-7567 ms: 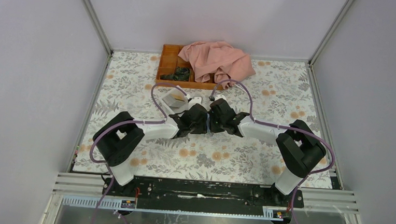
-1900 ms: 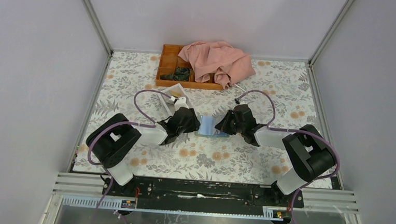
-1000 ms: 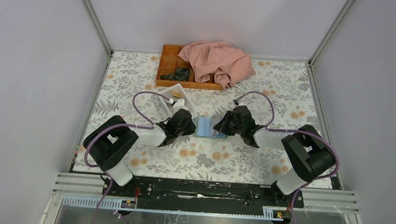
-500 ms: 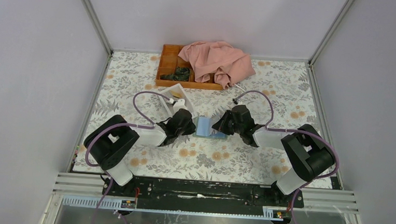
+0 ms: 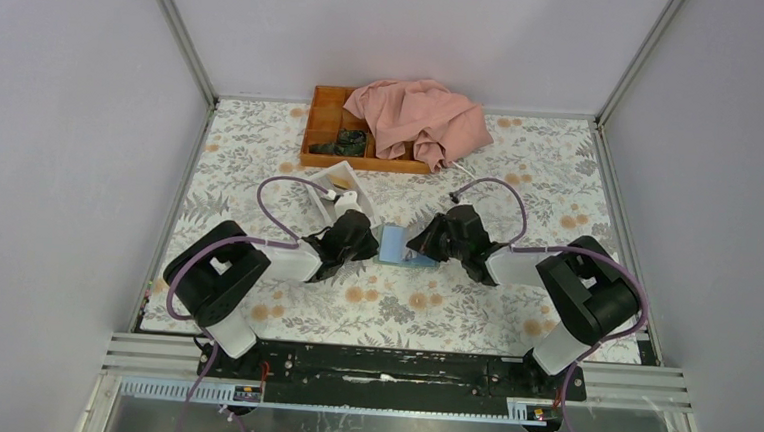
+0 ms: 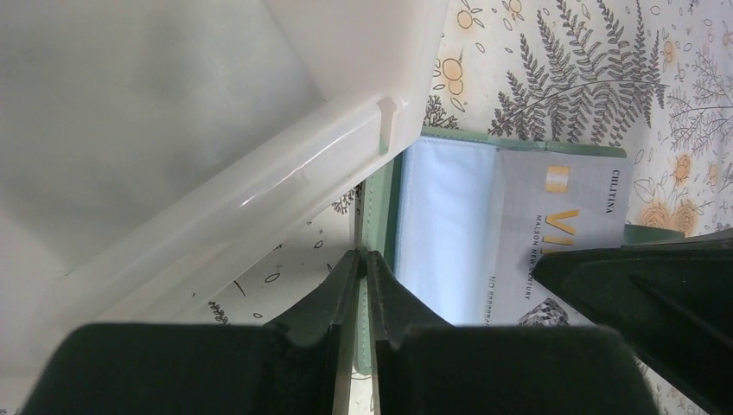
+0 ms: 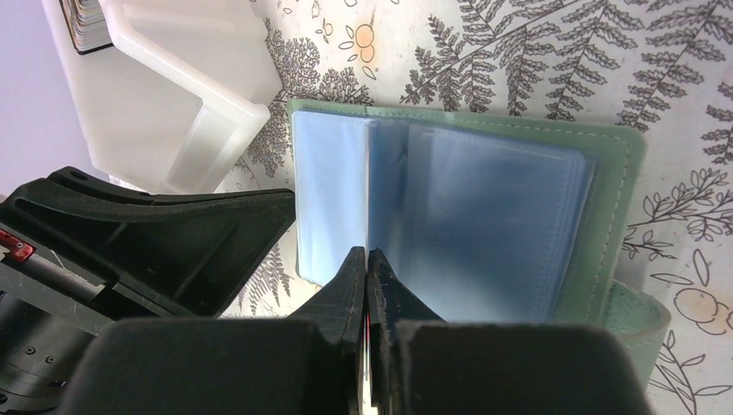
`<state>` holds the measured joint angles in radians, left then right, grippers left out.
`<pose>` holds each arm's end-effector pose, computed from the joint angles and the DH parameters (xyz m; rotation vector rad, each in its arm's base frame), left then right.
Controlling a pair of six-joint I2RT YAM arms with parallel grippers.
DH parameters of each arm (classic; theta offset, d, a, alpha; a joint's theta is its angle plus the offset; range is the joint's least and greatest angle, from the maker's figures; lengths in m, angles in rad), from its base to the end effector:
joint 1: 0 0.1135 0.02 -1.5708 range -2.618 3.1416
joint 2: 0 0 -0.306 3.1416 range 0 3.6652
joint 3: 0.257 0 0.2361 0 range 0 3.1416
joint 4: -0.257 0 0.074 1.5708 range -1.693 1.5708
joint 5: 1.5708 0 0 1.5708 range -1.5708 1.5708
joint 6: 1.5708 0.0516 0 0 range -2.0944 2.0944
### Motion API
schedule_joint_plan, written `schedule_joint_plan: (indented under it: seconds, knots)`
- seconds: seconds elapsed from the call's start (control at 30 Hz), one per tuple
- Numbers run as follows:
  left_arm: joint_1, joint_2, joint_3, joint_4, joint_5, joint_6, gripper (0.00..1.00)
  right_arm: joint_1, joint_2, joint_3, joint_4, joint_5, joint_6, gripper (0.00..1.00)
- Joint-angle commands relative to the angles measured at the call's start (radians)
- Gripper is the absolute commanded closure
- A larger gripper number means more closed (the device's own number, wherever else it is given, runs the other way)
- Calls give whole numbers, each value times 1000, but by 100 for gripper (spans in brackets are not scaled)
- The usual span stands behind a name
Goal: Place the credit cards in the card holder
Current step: Insert the credit card into the card holder.
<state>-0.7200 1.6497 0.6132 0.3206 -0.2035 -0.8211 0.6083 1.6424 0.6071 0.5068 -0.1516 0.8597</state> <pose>0.2369 -0.1939 0.1709 -0.2263 2.3250 -0.5695 0.2565 0.1881 0.1899 0.1862 2.2622 0.9999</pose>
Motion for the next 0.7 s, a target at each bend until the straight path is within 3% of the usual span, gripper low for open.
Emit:
schedule_joint_plan:
  seconds: [0.0,0.67]
  knots:
    - [-13,76,-64,-206,40,14,86,14,11,-28,92,5,41,100]
    - [-15,96,-58,-204,49,19,86,25,125,-77,174,11,70,100]
